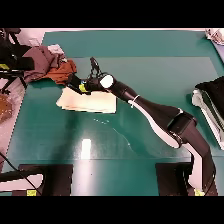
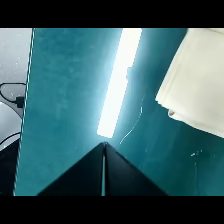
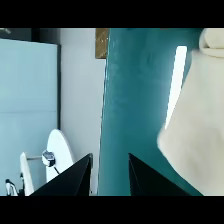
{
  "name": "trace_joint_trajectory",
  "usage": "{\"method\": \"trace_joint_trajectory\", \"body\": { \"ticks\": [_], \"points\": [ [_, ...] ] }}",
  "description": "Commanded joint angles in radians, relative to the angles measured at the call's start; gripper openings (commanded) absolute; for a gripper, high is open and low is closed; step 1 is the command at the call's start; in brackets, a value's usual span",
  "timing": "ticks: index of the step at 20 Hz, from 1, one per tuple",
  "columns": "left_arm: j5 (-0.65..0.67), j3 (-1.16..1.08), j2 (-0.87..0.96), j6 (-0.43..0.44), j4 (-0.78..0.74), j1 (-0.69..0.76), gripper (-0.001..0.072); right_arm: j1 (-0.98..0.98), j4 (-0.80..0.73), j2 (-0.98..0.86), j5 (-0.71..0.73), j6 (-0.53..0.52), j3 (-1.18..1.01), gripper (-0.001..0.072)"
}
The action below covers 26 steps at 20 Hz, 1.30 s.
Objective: Fold the shirts.
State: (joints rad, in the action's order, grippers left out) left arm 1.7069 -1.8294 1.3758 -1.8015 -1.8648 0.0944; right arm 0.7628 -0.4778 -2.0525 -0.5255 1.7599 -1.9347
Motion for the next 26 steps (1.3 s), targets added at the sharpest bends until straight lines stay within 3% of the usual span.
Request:
{"method": "trace_joint_trajectory", "body": {
  "ticks": [1,2,3,5,7,9,12,17,20,23,24,25,26],
  "points": [
    [0.018,-0.001,-0.039,0.003,-0.008,-0.006,0.0028,-0.035,0.108,-0.052,-0.149,-0.195,-0.072,0.0394],
    [0.028,-0.001,-0.039,0.003,-0.006,-0.006,0.0027,-0.077,0.093,-0.049,-0.29,-0.25,-0.121,0.0394],
    [0.035,-0.001,-0.039,0.004,0.005,-0.006,0.0028,-0.126,0.029,-0.032,-0.425,-0.235,-0.146,0.0394],
    [0.042,-0.001,-0.039,0.004,0.033,-0.006,0.0028,-0.231,-0.164,0.042,-0.629,-0.117,-0.107,0.0403],
    [0.039,-0.001,-0.039,0.003,0.084,-0.006,0.0028,-0.333,-0.383,0.133,-0.776,-0.073,-0.003,0.0646],
    [0.028,-0.001,-0.043,0.003,0.13,-0.006,0.0028,-0.42,-0.487,0.217,-0.819,-0.078,0.131,0.0681],
    [0.007,-0.001,-0.063,0.003,0.157,-0.006,0.0028,-0.504,-0.439,0.313,-0.738,-0.136,0.358,0.0705],
    [0.005,-0.001,-0.097,0.003,0.172,-0.006,0.0028,-0.499,-0.083,0.352,-0.484,-0.369,0.67,0.0714],
    [0.008,-0.001,-0.116,0.003,0.175,-0.006,0.0028,-0.393,0.178,0.348,-0.212,-0.508,0.77,0.0714],
    [0.016,-0.001,-0.127,0.003,0.175,-0.006,0.0028,-0.267,0.311,0.245,-0.11,-0.549,0.71,0.0711],
    [0.024,-0.001,-0.129,0.004,0.174,-0.006,0.0028,-0.234,0.328,0.195,-0.111,-0.549,0.649,0.0649],
    [0.039,-0.001,-0.13,0.005,0.174,-0.006,0.0028,-0.212,0.332,0.159,-0.117,-0.549,0.58,0.0447],
    [0.051,-0.001,-0.13,0.017,0.174,-0.006,0.0028,-0.201,0.325,0.143,-0.137,-0.552,0.512,0.0191]
  ]
}}
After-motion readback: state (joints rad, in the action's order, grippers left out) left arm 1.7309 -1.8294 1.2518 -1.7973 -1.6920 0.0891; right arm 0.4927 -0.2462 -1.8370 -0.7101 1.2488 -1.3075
